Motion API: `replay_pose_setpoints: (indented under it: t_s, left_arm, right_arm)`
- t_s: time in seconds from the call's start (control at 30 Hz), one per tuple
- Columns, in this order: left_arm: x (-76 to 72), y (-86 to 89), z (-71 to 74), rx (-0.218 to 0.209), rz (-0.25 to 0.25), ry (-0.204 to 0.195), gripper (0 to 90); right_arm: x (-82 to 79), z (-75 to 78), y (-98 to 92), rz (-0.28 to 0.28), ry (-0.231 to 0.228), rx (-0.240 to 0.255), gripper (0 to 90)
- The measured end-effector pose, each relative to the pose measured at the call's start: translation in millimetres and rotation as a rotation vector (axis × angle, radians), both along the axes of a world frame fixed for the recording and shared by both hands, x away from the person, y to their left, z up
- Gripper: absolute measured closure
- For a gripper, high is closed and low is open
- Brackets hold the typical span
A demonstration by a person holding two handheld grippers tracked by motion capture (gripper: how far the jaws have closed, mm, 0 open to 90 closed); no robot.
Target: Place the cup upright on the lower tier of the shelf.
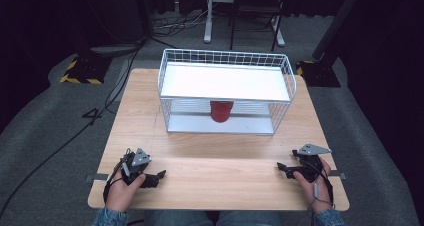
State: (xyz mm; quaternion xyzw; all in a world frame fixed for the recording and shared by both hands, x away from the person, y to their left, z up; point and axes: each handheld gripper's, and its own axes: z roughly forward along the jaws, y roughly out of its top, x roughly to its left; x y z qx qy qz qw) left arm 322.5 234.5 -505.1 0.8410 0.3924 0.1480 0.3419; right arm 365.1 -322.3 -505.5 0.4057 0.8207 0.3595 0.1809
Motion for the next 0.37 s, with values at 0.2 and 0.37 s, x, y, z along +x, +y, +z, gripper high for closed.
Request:
replay_pose_setpoints:
  t_s: [0.2,0.37]
  left_arm:
    - [-0.7,-0.2,-0.1,0.01,0.014,-0.004,13.6]
    - [-1.0,-0.6,-0.4,0.005,0.027,0.001,12.3]
  right_arm:
    - [0.0,0.0,0.0,0.0,0.0,0.0,13.9]
    - [0.0,0.0,0.0,0.0,0.001,0.0,13.9]
